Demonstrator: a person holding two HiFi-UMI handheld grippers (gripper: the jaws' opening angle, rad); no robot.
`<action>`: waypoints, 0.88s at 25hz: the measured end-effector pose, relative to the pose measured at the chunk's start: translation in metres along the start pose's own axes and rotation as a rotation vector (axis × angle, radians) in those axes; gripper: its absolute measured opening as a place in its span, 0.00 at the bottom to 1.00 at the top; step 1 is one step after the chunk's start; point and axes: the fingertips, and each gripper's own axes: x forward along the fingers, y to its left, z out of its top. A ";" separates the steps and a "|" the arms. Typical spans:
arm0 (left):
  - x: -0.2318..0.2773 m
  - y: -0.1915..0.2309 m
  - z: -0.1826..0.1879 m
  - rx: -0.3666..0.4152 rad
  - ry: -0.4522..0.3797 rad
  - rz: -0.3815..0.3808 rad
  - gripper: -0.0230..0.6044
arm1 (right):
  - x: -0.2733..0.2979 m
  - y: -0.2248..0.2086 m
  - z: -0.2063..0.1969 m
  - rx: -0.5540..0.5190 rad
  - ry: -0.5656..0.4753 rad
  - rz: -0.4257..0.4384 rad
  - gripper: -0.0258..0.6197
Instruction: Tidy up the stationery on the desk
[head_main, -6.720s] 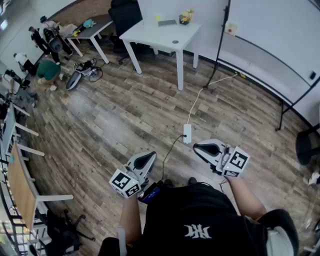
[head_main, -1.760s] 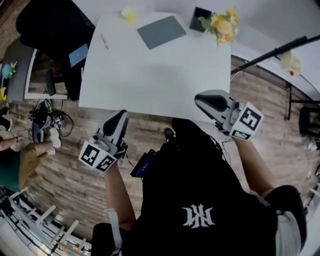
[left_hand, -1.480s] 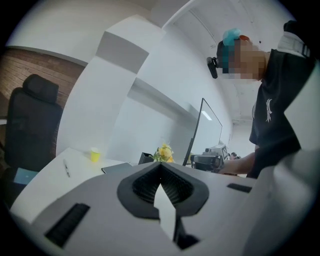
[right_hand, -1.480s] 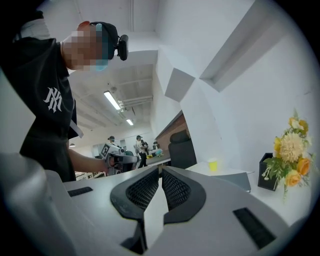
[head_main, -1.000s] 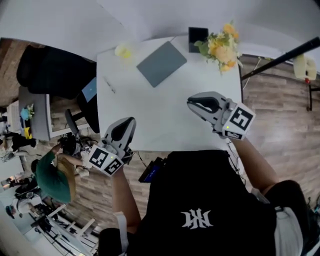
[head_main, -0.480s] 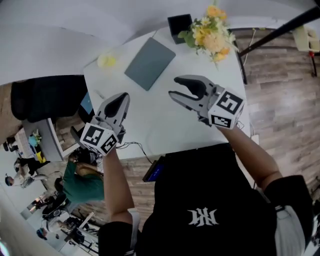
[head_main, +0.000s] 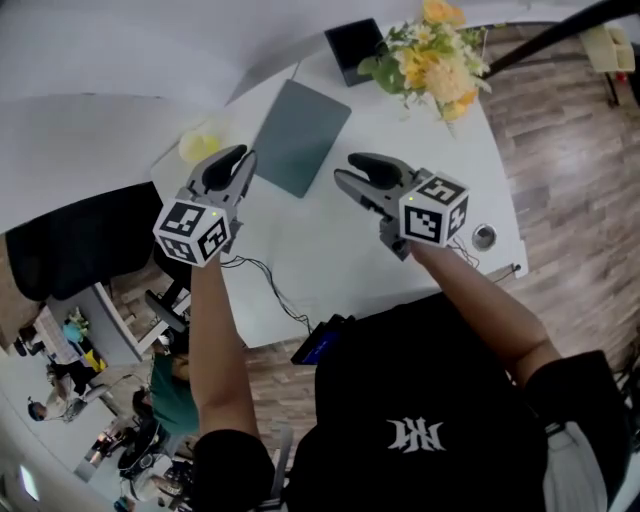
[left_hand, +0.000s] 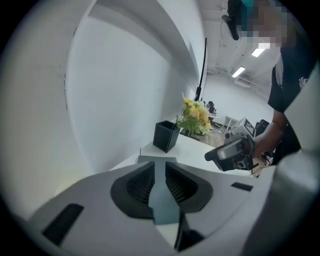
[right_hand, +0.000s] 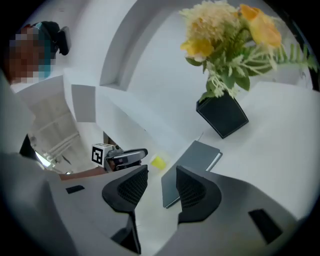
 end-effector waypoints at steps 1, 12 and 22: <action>0.007 0.007 -0.006 -0.003 0.018 -0.009 0.15 | 0.005 -0.004 -0.004 0.029 -0.004 -0.022 0.32; 0.071 0.034 -0.055 -0.084 0.183 -0.088 0.23 | 0.045 -0.046 -0.024 0.144 -0.001 -0.241 0.32; 0.086 0.046 -0.070 -0.035 0.274 -0.072 0.25 | 0.054 -0.055 -0.041 0.138 0.055 -0.399 0.32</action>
